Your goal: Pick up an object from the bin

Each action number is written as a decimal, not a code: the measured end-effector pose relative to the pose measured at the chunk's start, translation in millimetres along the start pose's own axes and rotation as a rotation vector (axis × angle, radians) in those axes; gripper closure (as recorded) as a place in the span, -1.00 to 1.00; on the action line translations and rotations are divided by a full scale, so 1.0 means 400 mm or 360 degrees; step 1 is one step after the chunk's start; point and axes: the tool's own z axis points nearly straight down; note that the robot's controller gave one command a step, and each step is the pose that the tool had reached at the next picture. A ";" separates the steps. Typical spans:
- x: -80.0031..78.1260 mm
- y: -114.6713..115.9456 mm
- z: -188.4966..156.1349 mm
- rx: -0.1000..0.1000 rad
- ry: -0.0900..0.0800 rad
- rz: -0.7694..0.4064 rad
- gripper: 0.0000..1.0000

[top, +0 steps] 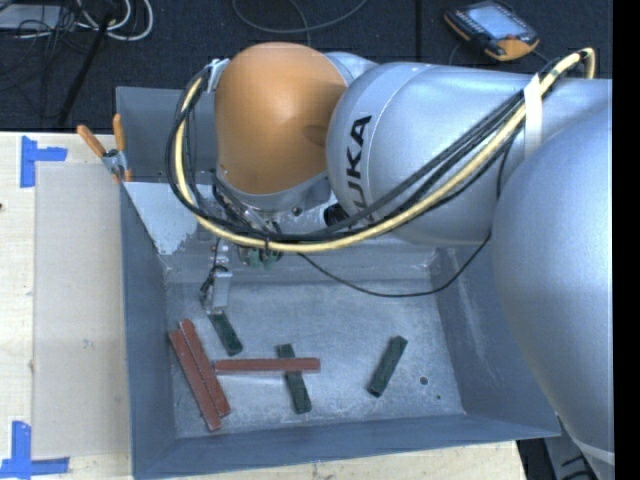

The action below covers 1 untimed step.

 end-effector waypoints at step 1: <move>0.071 -0.021 0.101 0.0000 -0.0004 -0.0152 -1.00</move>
Offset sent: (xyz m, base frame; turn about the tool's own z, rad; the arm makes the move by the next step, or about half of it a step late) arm -0.0265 -0.0238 -0.1163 -0.1069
